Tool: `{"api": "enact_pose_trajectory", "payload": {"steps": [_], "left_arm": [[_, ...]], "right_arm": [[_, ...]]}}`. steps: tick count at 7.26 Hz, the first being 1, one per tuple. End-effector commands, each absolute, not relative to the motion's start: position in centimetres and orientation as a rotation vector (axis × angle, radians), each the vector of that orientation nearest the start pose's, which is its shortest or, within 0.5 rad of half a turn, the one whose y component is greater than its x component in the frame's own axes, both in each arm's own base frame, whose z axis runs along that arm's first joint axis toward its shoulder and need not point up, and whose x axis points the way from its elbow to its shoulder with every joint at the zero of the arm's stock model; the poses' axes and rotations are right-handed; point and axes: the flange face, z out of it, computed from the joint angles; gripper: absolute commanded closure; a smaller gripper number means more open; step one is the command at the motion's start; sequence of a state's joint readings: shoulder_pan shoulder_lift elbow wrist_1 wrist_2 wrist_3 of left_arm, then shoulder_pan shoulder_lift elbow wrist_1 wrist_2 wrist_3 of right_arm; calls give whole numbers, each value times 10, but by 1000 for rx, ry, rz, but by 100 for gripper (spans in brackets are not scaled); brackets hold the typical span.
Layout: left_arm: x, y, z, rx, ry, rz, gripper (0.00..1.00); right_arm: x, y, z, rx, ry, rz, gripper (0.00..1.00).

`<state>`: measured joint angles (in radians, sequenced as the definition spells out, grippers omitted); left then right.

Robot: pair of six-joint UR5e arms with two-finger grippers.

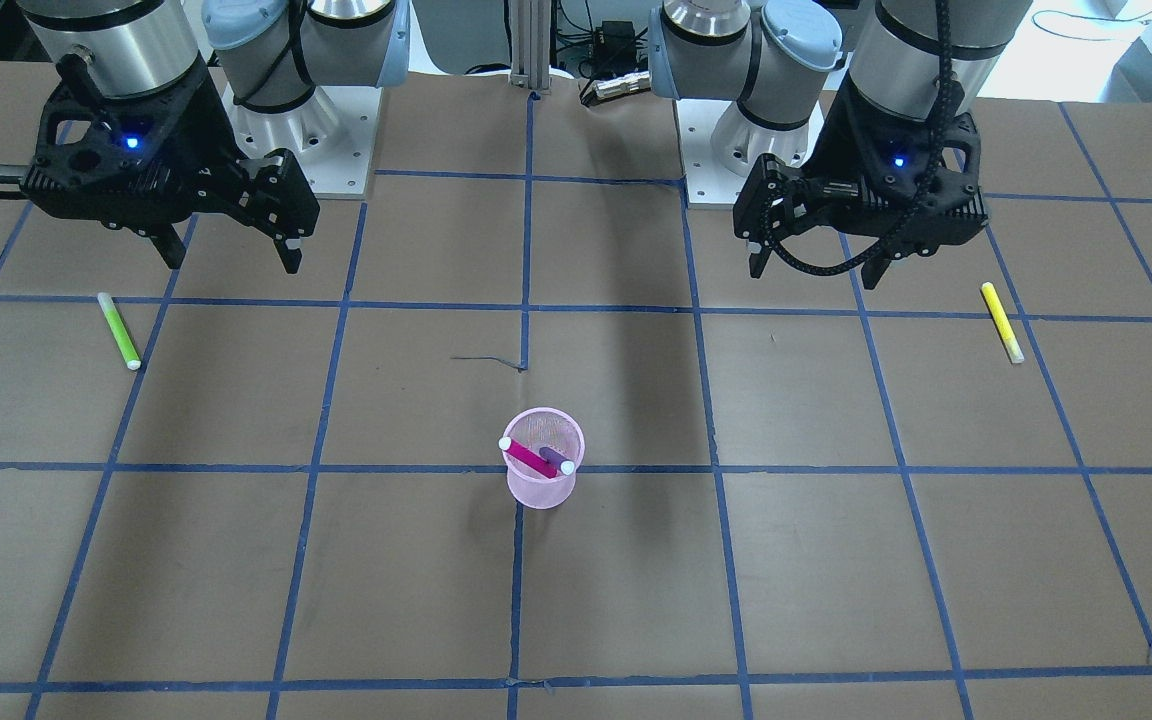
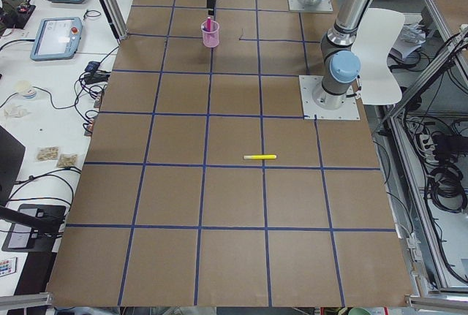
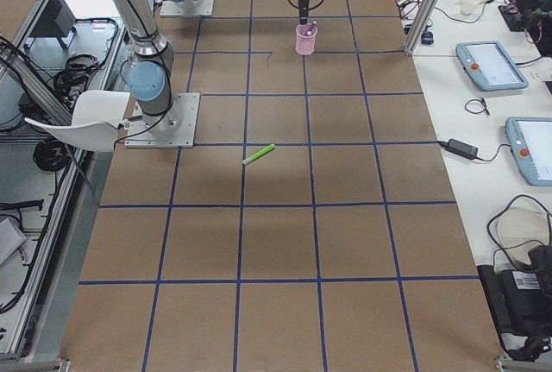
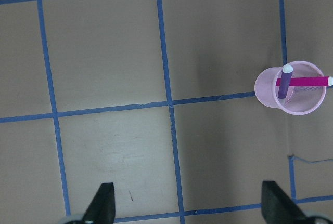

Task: Insert purple and pink pens into pink cup

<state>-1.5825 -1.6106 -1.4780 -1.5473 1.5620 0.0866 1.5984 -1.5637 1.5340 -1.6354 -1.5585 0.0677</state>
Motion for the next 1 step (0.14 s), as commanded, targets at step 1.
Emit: {"api": "enact_pose_trajectory", "payload": {"steps": [1], "left_arm": [[-141, -514, 516, 160, 3140, -116, 0]], "right_arm": [[148, -500, 508, 61, 3121, -143, 0]]}}
